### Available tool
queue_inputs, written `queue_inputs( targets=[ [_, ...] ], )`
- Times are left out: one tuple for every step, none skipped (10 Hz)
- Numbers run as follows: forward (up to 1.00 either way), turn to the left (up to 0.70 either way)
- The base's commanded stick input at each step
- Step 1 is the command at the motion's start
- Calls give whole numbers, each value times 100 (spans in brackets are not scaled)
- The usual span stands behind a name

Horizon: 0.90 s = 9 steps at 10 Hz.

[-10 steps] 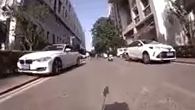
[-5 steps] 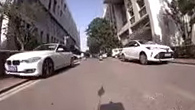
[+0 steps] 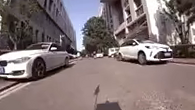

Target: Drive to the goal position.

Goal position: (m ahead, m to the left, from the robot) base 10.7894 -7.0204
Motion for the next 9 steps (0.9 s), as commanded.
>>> queue_inputs(
  targets=[
    [70, 0],
    [70, 9],
    [70, 14],
    [70, 14],
    [70, 14],
    [70, 14],
    [70, 0],
    [70, 0],
    [70, 0]
  ],
)
